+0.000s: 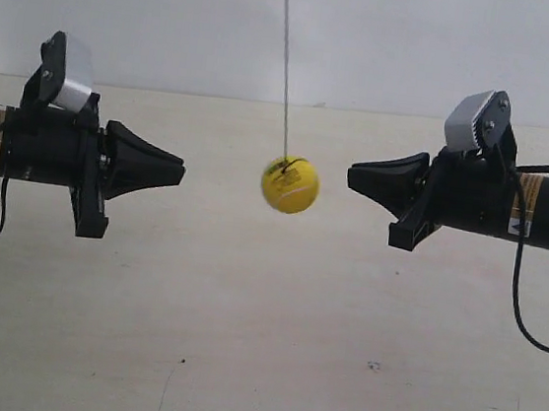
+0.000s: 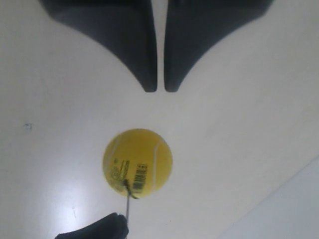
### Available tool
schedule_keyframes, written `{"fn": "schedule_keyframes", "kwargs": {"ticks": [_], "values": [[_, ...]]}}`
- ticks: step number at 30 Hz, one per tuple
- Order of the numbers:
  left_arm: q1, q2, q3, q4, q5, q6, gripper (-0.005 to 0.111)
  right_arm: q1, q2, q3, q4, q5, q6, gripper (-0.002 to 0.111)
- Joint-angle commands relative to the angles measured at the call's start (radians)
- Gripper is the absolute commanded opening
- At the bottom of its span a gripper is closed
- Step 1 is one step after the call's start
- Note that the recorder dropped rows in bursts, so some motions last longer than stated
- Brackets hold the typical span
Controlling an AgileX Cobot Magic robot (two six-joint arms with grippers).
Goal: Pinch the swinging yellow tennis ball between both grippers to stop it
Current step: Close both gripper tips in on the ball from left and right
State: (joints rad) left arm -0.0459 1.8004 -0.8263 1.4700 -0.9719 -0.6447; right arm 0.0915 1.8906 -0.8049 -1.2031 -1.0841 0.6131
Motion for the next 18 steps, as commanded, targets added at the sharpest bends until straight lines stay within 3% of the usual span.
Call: {"fn": "schedule_keyframes", "kwargs": {"ticks": [1, 18], "values": [[0.001, 0.013, -0.024, 0.018, -0.124, -0.031, 0.005, 0.025, 0.016, -0.012, -0.008, -0.045, 0.005, 0.000], [-0.001, 0.108, -0.075, 0.031, -0.121, -0.056, 0.005, 0.038, 0.063, -0.035, -0.033, -0.040, 0.032, 0.000]]}}
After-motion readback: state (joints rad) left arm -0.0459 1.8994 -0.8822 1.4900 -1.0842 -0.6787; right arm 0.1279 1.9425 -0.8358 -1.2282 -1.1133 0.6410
